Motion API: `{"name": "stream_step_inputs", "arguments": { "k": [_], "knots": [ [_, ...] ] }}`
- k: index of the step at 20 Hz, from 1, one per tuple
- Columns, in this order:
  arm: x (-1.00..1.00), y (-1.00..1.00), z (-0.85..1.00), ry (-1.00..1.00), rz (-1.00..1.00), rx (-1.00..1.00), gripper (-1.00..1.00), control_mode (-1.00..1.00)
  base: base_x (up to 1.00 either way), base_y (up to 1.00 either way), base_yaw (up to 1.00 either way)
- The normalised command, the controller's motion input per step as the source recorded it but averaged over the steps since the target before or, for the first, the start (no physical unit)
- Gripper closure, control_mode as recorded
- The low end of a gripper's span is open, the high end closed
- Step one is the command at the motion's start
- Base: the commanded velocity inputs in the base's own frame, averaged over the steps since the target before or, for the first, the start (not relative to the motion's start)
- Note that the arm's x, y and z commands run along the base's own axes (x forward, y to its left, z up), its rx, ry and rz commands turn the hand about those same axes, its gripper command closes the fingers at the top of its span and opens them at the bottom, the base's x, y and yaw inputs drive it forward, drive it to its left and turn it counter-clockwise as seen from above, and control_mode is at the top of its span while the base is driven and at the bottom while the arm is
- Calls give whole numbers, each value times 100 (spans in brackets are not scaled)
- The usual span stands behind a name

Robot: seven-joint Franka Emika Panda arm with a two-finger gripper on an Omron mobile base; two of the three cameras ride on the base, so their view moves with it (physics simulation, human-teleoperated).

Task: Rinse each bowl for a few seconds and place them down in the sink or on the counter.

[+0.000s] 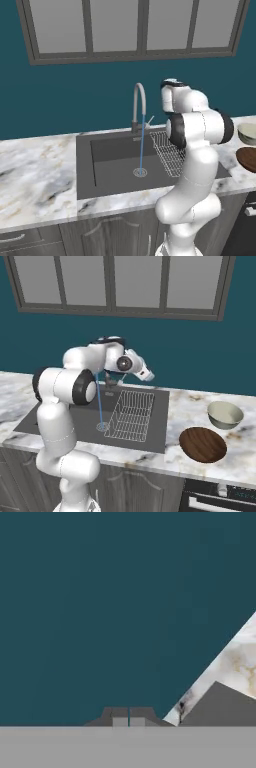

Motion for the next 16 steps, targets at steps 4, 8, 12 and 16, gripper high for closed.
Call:
{"name": "stream_step_inputs", "arguments": {
  "k": [4, 8, 12, 16],
  "knots": [
    [-26, -45, 44, 27, -21, 12, 100, -100, 0, 0, 0],
    [-33, -52, 69, 18, -21, 16, 100, -100, 0, 0, 0],
    [-34, -28, 95, 12, -15, 10, 100, -100, 0, 0, 0],
    [-32, -26, 100, 8, -12, 7, 100, -100, 0, 0, 0]
  ]
}}
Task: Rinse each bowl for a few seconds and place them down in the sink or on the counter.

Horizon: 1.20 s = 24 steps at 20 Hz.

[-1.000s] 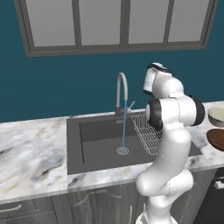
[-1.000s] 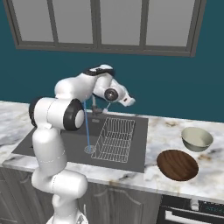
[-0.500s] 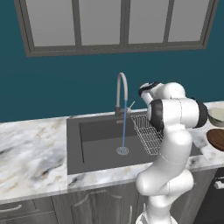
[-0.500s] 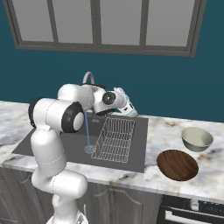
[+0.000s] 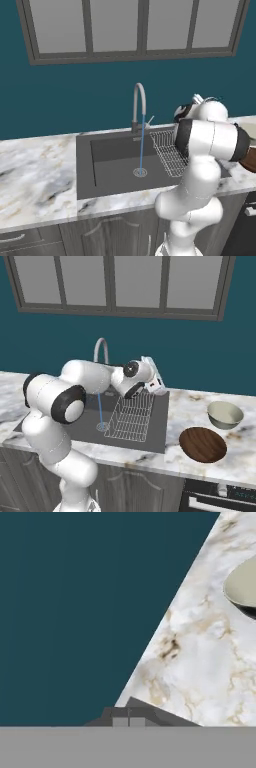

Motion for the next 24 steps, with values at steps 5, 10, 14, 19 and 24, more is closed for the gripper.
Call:
{"name": "stream_step_inputs", "arguments": {
  "k": [5, 10, 14, 19, 24],
  "knots": [
    [-35, -33, 99, 9, -14, 10, 100, -100, 0, 0, 0],
    [-34, -39, 77, 17, -19, 16, 100, -100, 0, 0, 0],
    [-20, -42, 51, 26, -20, 18, 100, -100, 0, 0, 0],
    [-4, -64, 23, 23, -13, 21, 100, -100, 0, 0, 0],
    [-21, -56, 1, 16, -9, 19, 100, -100, 0, 0, 0]
  ]
}}
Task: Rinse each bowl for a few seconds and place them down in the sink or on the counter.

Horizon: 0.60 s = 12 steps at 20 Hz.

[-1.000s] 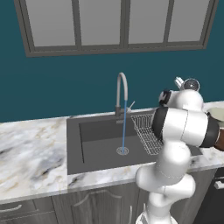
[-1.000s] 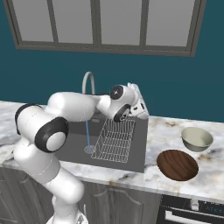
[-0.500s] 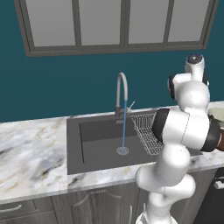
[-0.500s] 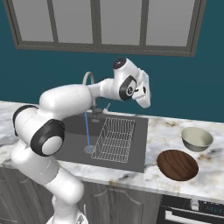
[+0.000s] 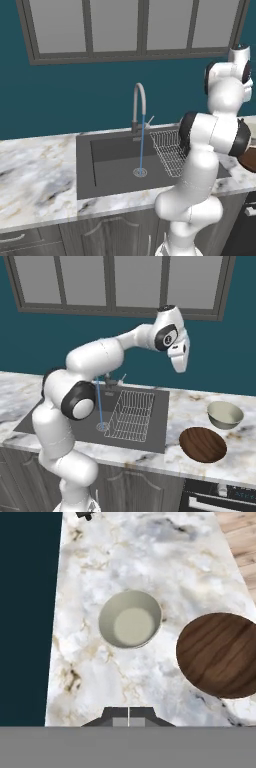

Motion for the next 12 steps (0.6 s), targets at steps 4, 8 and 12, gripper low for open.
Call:
{"name": "stream_step_inputs", "arguments": {
  "k": [4, 8, 12],
  "knots": [
    [-21, -49, 0, 7, -3, 13, 100, -100, 0, 0, 0],
    [-16, -43, -5, 0, 0, 7, 100, -100, 0, 0, 0],
    [-18, -38, -21, 0, 0, 5, 100, -100, 0, 0, 0]
  ]
}}
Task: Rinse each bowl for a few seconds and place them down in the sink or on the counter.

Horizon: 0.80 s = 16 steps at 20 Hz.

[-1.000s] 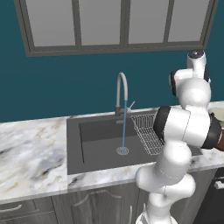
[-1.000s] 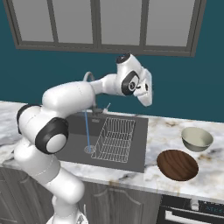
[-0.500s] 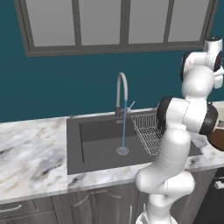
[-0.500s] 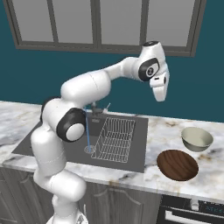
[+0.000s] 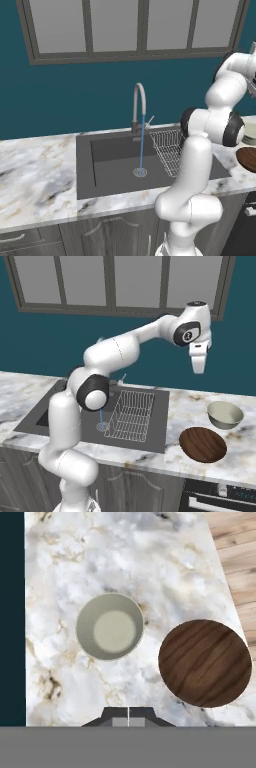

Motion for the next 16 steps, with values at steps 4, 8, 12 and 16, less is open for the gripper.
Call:
{"name": "stream_step_inputs", "arguments": {
  "k": [4, 8, 12, 16],
  "knots": [
    [-19, -22, -37, -1, 0, 1, 100, -100, 0, 0, 0],
    [-16, -11, -40, -2, 0, 0, 100, -100, 0, 0, 0],
    [-16, -1, -35, 0, 0, 0, 100, -100, 0, 0, 0],
    [-18, 0, -40, 0, 0, 0, 100, -100, 0, 0, 0]
  ]
}}
